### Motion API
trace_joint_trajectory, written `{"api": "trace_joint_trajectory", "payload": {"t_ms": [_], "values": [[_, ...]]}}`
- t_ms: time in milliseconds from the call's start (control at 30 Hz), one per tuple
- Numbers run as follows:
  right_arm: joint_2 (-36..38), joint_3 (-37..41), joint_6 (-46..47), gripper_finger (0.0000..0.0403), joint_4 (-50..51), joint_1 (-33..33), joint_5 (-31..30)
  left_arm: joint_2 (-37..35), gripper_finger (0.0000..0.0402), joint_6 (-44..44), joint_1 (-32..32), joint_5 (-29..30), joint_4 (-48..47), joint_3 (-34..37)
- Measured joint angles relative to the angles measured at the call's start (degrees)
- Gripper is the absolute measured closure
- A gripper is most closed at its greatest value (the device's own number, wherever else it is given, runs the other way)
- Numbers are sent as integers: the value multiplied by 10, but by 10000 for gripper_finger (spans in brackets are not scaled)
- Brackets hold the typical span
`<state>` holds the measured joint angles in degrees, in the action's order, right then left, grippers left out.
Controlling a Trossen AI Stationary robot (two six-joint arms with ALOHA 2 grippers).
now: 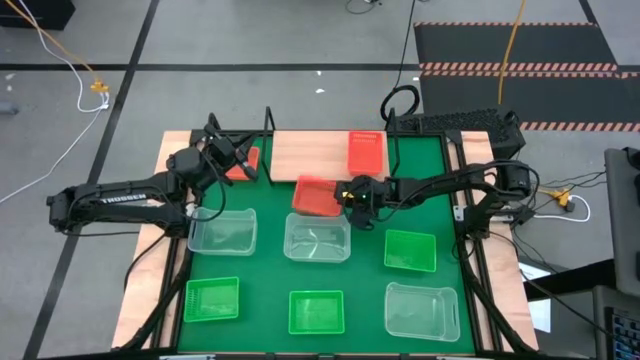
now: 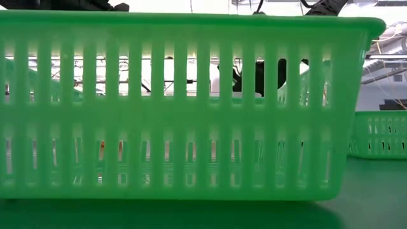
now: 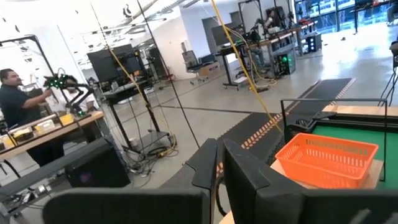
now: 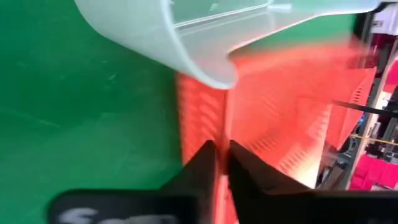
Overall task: Stack baskets on shelf by color
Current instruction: Stack the right orange bin on top of the other orange bin on the shelf
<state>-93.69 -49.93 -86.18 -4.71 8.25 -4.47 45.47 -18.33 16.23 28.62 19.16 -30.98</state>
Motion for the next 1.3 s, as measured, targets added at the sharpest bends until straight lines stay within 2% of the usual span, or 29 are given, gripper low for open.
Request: {"api": "trace_joint_trajectory", "payload": {"t_ms": [133, 233, 300, 367, 433, 500, 567, 633, 767, 867, 1000, 1200, 1300], "values": [[28, 0, 14, 390, -10, 0, 7, 0, 371, 0, 0, 0, 0, 0], [70, 0, 37, 395, -17, 0, 46, 0, 371, 0, 0, 0, 0, 0], [105, 0, 71, 397, -46, -4, 63, 0, 371, 0, 0, 0, -1, 0], [143, 0, 136, 397, -87, -8, 51, 0, 371, 0, 1, 0, -1, 0], [180, -1, 236, 397, -137, -13, -32, 0, 371, 0, 2, 0, -1, 0], [206, -13, 328, 398, -148, -15, -165, 0, 371, 5, 2, 0, 0, 0], [218, -48, 396, 399, -75, -8, -273, 0, 371, 5, 2, 0, 1, 0], [217, -95, 463, 400, 59, -2, -317, 0, 371, 8, 2, 0, 4, 0], [173, -208, 601, 400, 285, 8, -315, 0, 371, 19, 3, 0, 9, 0], [127, -277, 641, 400, 392, 18, -313, 0, 371, 32, 3, 0, 14, 0], [70, -346, 666, 400, 457, 37, -308, 0, 371, 44, 3, -1, 15, 0], [1, -407, 708, 400, 531, 83, -200, 0, 371, 39, 3, -1, 5, 0], [-12, -414, 718, 400, 548, 101, -194, 0, 371, 37, 3, -1, -2, 0]]}}
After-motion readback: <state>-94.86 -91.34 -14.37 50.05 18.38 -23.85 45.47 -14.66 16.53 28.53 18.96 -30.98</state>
